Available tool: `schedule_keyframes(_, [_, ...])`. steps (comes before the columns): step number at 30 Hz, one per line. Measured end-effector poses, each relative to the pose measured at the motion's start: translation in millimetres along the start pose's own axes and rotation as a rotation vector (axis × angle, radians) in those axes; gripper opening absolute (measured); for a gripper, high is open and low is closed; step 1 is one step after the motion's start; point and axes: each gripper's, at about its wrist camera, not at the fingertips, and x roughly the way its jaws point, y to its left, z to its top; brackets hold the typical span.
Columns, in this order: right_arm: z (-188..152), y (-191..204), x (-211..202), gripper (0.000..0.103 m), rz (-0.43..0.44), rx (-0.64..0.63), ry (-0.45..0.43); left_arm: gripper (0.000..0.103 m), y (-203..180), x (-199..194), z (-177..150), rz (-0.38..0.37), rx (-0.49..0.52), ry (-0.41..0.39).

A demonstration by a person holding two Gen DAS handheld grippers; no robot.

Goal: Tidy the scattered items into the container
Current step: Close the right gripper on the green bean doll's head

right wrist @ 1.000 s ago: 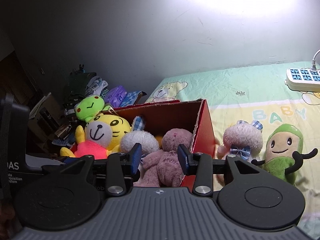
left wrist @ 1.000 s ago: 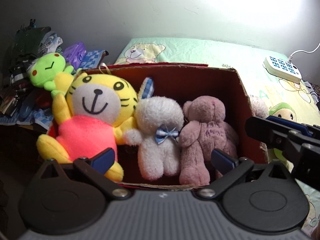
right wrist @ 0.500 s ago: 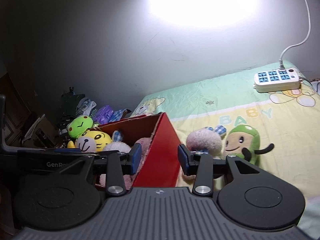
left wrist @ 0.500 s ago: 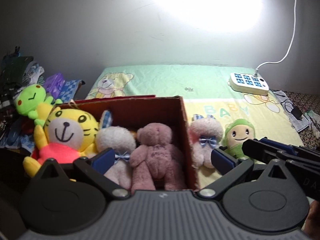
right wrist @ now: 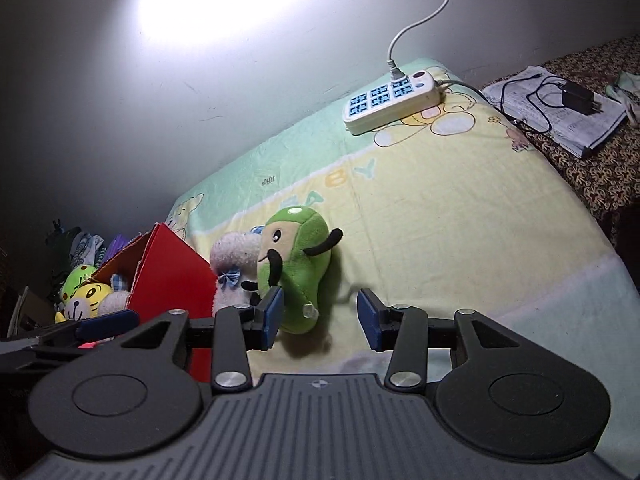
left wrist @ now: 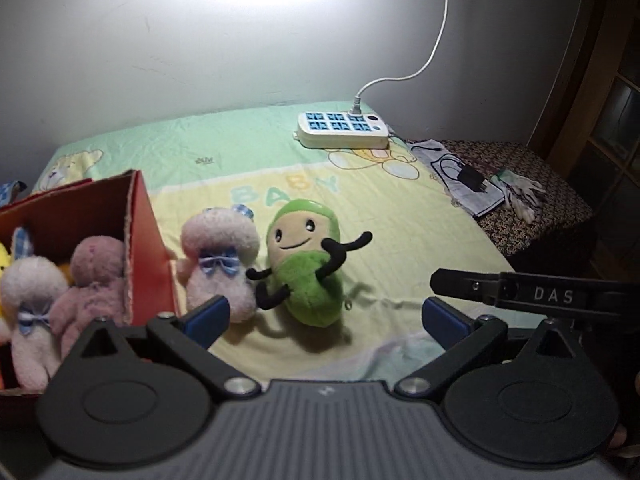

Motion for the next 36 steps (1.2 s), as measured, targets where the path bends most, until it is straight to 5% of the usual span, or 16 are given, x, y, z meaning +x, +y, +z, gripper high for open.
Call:
schedule_keyframes(13, [21, -19, 44, 0.047, 0.085, 0.104, 0.119, 0.102, 22, 67, 5, -0.108, -0.135, 0.091])
schedule_keyframes(21, [48, -27, 69, 0.053, 0.141, 0.188, 0.156, 0.102, 30, 92, 14, -0.104, -0.144, 0.086])
schedule_keyframes(36, [57, -11, 124, 0.059, 0.168, 0.144, 0.277, 0.101, 34, 132, 20, -0.127, -0.125, 0.142])
